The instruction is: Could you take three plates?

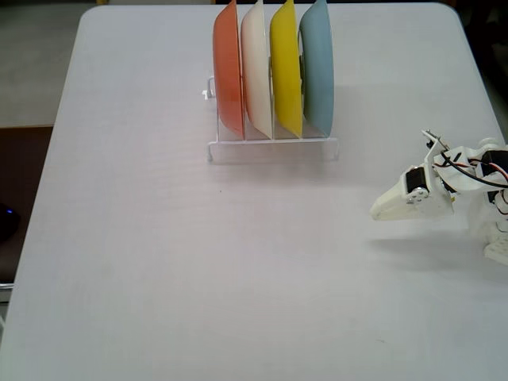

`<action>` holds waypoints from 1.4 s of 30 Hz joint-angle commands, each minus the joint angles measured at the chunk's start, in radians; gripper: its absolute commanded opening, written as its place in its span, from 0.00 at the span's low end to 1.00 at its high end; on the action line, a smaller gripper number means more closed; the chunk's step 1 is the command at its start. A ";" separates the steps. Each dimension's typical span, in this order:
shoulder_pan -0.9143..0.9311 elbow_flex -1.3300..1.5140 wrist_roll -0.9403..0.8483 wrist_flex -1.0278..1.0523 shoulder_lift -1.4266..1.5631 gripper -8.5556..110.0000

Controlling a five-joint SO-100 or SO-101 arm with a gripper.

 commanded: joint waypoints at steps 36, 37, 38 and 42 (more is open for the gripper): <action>0.308 -1.034 -0.523 0.091 -0.621 0.07; 0.318 -1.066 -0.555 0.091 -0.650 0.07; 0.328 -1.095 -0.591 0.091 -0.676 0.07; 0.367 -1.152 -0.684 0.094 -0.706 0.14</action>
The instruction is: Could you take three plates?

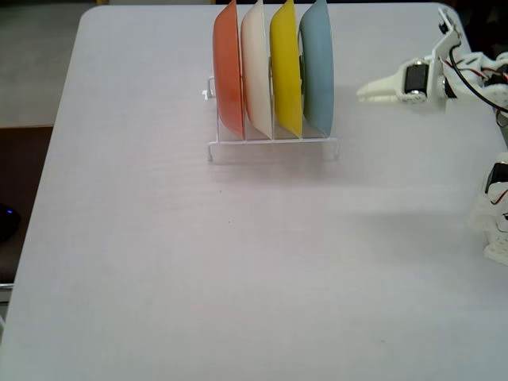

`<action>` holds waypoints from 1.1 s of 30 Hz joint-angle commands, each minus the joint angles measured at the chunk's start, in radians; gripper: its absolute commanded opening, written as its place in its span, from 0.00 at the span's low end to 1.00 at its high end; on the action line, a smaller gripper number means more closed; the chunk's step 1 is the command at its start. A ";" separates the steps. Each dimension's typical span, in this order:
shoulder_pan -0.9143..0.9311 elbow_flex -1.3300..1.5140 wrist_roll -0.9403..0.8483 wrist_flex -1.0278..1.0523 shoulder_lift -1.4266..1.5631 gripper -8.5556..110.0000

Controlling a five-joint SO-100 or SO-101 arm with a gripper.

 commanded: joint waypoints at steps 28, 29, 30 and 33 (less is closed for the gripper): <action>0.195 -0.640 -0.314 0.227 -0.528 0.30; 0.199 -0.647 -0.318 0.230 -0.540 0.30; 0.202 -0.658 -0.321 0.232 -0.551 0.30; 0.215 -0.701 -0.342 0.233 -0.597 0.31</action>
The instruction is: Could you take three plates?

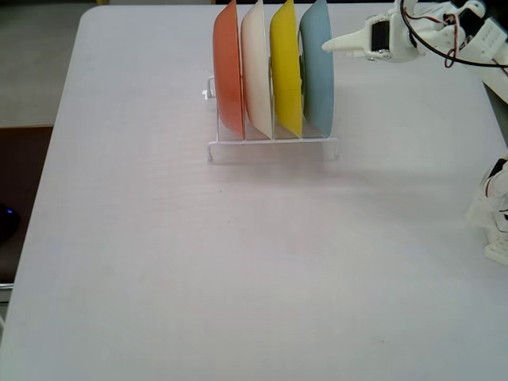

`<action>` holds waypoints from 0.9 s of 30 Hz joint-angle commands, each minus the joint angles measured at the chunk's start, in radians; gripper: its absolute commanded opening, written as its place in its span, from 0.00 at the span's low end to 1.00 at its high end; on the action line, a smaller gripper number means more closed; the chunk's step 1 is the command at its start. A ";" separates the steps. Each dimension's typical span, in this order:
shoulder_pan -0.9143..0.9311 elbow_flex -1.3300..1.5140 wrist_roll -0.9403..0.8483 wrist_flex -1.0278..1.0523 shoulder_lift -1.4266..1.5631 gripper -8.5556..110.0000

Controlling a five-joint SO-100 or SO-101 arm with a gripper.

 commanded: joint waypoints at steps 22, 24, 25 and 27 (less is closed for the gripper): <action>0.034 -0.278 -0.040 0.029 -0.241 0.15; 0.018 -0.295 -0.055 0.029 -0.242 0.07; 0.020 -0.298 -0.055 0.029 -0.242 0.07; 0.023 -0.311 -0.046 0.037 -0.242 0.07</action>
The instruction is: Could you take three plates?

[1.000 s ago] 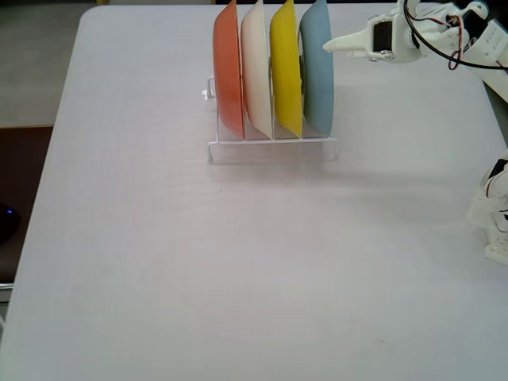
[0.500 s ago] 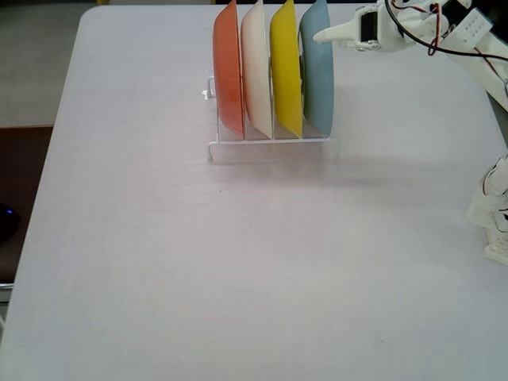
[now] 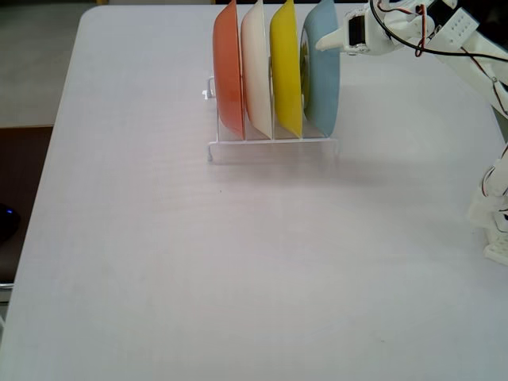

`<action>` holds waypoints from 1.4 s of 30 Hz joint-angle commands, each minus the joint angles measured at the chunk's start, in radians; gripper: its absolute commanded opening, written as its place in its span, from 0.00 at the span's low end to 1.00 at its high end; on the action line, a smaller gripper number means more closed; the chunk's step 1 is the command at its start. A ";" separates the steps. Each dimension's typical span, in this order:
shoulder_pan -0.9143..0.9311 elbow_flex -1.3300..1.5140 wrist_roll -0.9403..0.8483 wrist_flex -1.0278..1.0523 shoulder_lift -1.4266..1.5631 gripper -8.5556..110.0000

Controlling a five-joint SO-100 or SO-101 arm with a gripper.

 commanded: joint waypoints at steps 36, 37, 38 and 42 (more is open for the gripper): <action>-0.476 0.011 0.586 -0.178 0.658 0.07; -0.515 0.025 0.632 -0.218 0.655 0.07; -0.558 0.044 0.667 -0.262 0.653 0.07; -0.715 0.095 0.784 -0.437 0.606 0.07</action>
